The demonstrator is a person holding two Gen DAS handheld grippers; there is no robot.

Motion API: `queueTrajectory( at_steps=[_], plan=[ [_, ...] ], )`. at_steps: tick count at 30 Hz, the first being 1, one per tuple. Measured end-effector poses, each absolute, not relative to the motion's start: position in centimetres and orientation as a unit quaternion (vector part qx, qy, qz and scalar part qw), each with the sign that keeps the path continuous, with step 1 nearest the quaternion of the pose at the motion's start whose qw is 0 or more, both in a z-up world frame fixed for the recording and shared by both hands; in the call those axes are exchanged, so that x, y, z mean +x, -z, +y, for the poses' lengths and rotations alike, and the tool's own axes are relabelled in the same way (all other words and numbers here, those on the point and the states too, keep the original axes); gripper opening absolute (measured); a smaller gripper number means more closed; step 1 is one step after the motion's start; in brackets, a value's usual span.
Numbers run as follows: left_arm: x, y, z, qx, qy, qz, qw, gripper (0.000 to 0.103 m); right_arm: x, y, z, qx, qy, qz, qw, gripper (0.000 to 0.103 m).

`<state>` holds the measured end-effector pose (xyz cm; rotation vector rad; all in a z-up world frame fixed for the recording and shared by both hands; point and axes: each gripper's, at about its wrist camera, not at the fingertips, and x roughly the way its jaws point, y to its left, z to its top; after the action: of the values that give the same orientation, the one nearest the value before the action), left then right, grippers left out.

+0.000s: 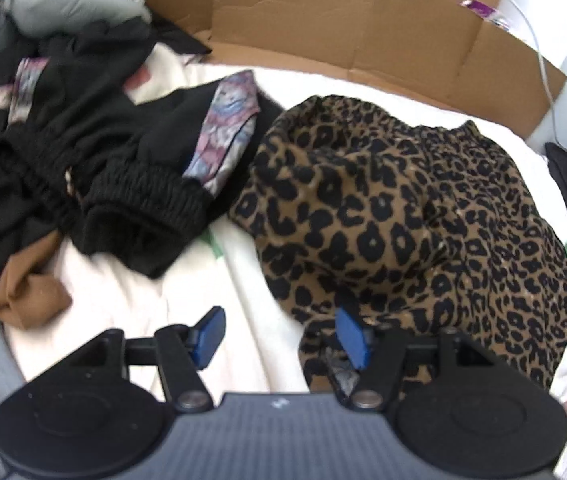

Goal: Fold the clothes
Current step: 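Grasp the leopard-print pants with both tools and lift them off the sheet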

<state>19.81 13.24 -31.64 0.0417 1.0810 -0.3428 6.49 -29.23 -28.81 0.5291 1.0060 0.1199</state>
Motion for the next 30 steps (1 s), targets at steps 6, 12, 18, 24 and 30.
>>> queueTrajectory(
  at_steps=[6,12,18,24,30],
  plan=[
    [20.5,32.6,13.9,-0.006,0.162,0.519,0.839,0.057,8.0,29.1,-24.4,0.259,-0.124,0.487,0.825,0.049],
    [21.2,34.0,14.4,-0.040,0.172,0.533,0.827,0.045,9.1,29.6,-19.2,0.262,-0.182,0.505,0.802,0.049],
    [21.8,36.5,14.6,-0.073,0.181,0.566,0.801,0.042,10.1,30.4,-12.5,0.242,-0.251,0.523,0.777,0.049],
    [22.3,38.0,14.4,-0.091,0.179,0.572,0.796,0.052,10.4,31.4,-5.7,0.146,-0.297,0.526,0.783,0.050],
    [22.3,38.5,13.8,-0.097,0.192,0.562,0.799,0.055,10.5,33.2,-3.8,0.110,-0.271,0.542,0.788,0.061]
  ],
)
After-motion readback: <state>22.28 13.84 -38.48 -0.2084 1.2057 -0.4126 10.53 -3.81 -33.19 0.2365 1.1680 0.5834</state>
